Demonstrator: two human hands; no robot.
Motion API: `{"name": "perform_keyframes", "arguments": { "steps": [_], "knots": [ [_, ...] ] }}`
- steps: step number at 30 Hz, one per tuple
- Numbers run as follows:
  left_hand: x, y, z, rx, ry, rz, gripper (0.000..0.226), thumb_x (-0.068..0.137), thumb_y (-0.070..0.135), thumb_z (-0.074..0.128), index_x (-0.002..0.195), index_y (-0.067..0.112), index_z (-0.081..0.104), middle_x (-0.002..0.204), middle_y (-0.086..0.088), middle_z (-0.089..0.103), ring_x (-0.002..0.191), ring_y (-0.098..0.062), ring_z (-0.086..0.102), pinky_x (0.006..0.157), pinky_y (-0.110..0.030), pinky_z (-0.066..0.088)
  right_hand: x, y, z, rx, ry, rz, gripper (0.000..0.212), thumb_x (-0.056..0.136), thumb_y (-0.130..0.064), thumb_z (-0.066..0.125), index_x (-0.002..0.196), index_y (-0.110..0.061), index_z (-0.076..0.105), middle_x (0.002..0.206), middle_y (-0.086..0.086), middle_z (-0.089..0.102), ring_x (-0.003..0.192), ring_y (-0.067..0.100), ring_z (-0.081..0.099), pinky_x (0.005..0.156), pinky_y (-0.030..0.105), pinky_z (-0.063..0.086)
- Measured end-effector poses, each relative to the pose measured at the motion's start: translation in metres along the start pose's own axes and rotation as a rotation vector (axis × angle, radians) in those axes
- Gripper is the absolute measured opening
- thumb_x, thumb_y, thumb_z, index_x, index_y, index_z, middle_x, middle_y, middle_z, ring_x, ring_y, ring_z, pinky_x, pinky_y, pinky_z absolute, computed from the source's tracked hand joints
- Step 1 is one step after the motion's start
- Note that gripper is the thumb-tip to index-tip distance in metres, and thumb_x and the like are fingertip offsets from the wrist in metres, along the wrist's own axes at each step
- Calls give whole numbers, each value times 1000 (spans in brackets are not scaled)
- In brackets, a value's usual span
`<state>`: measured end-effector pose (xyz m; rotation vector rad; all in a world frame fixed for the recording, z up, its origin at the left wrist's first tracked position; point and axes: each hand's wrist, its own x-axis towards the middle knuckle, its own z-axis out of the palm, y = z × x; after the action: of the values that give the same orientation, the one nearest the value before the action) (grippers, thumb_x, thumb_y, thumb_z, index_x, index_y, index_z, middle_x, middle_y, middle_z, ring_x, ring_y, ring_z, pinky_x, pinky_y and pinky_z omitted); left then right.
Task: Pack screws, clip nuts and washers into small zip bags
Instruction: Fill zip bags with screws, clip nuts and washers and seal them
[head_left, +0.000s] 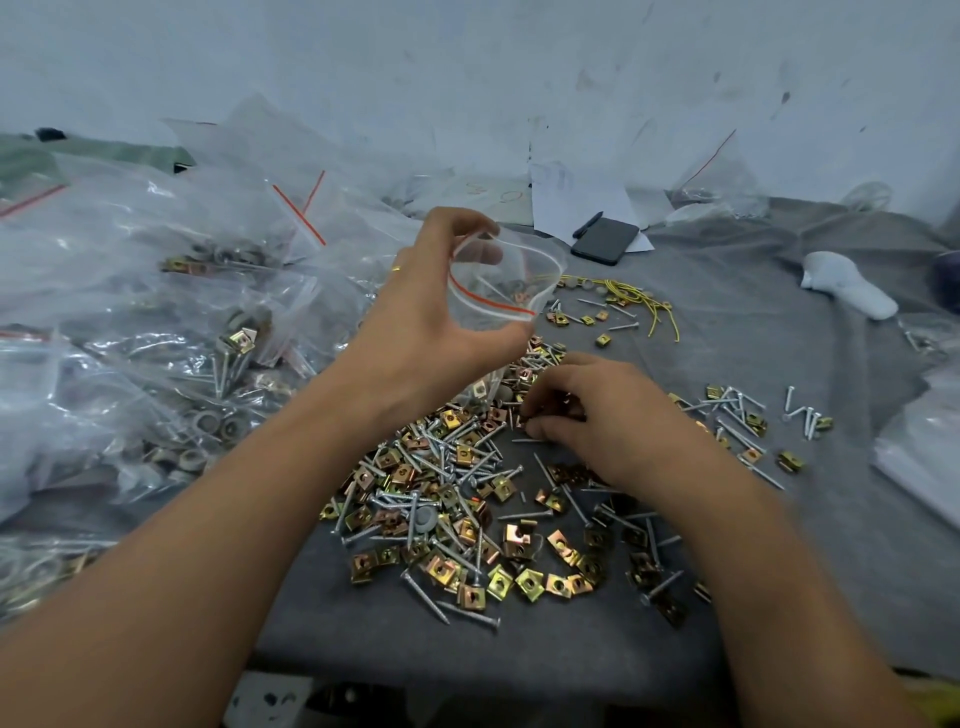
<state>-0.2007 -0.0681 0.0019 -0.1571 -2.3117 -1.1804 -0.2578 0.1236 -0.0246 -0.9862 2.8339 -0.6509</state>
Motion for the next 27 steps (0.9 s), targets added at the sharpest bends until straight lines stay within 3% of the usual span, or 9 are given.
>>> {"name": "perform_keyframes", "arguments": {
  "steps": [3,7,14,16,20,24,27],
  "knots": [
    [0,0,0,7,7,3,66,76,41,79,132,34,45,128,12,65,132,-8,54,91,-1,35,1,-1,0,7,-6,29,12,90,-35,78,94,-33,68,106,-13,58,98,12,59,92,39,53],
    [0,0,0,11,2,3,66,76,43,79,132,36,45,128,13,65,131,-8,54,91,-1,35,-1,-3,1,28,-24,39,11,94,-30,75,103,-29,68,109,-10,59,96,11,58,87,29,50],
    [0,0,0,26,-3,7,65,76,43,78,132,36,45,127,14,65,132,-6,53,90,1,33,-2,-7,0,33,-37,39,14,94,-24,74,103,-28,65,106,-9,65,99,14,61,90,35,52],
    [0,-1,0,23,-4,7,65,76,43,79,132,36,45,128,14,65,132,-6,53,90,2,33,-4,-6,0,55,-32,30,16,94,-25,75,101,-32,63,100,-13,66,94,9,61,83,29,52],
    [1,-2,0,31,-6,6,65,76,45,79,131,38,44,127,16,64,131,-6,53,92,0,34,-4,-7,2,59,-23,-8,22,91,-27,78,93,-37,58,84,-18,62,75,-3,55,61,11,37],
    [1,-3,1,28,-5,7,65,75,43,78,131,37,45,127,15,64,132,-8,53,95,-7,36,-5,-10,4,129,-34,-33,25,90,-21,76,103,-40,65,90,-16,68,79,0,60,70,16,46],
    [1,-3,-1,33,-13,3,66,76,42,79,132,36,45,128,16,64,132,-8,53,91,-1,34,-6,-12,4,119,-50,-71,25,91,-18,76,99,-41,72,103,-18,68,93,0,63,83,16,50]
  ]
}}
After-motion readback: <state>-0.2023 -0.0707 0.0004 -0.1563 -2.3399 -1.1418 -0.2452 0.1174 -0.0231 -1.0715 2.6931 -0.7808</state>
